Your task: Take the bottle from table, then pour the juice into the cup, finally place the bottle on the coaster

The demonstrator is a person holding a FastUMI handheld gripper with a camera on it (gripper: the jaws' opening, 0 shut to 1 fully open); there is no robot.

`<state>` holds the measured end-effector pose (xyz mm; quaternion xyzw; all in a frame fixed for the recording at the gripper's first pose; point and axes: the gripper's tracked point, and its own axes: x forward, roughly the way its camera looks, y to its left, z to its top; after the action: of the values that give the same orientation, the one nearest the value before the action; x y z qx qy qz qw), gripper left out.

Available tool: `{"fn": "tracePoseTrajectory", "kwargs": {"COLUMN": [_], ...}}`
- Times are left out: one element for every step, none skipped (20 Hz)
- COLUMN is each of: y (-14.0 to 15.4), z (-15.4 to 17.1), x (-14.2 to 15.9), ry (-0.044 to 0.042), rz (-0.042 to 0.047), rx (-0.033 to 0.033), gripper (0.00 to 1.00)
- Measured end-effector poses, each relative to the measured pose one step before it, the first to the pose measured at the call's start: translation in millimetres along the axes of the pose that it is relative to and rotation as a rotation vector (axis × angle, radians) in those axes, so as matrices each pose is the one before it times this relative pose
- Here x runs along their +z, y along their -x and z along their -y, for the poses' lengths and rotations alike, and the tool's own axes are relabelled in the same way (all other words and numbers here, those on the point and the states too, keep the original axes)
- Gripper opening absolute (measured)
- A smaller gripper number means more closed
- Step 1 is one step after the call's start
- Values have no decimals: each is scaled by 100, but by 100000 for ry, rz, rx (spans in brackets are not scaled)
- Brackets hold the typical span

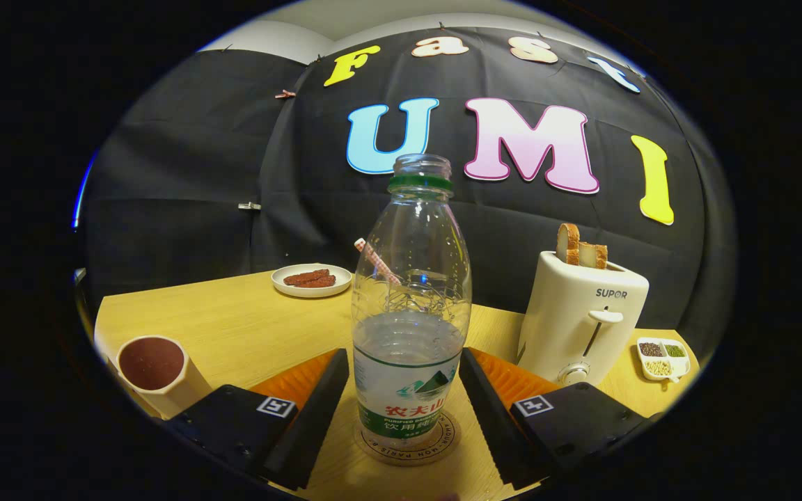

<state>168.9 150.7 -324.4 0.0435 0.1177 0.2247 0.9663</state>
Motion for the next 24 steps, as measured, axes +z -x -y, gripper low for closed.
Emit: {"fn": "tracePoseTrajectory", "kwargs": {"y": [334,355,580,752,727,886,875,901,975,962,935,972,966,1421,818,824,832,795,792,657,694,757,635,663], "z": [7,51,172,126,144,112,215,219,131,173,155,196,158,-727,99,-2,137,115,156,50,158,240,186,209], "x": [88,45,279,341,391,449,453,641,701,733,739,858,801,907,693,771,921,863,839,618,723,918,922,710], "ry": [977,1141,925,625,683,817,884,716,487,192,170,146,105,378,330,73,177,295,632,837,1106,811,529,334], "rz": [-497,-408,119,604,368,191,25,207,165,312,68,369,135,-250,-183,-208,209,104,-174,-181,-21,99,467,327], "rx": [172,-110,-650,-443,-645,-829,-1030,-1206,-1052,-1298,-1349,-1539,-1440,-1344,-1167,-1136,-1472,-1589,-1144,-1083,-1040,-1454,-1238,-1468], "gripper": [98,98,98,98,98,98,98,98,98,98,98,98,98,98,97,97,98,98,97,97,97,97,97,97]}}
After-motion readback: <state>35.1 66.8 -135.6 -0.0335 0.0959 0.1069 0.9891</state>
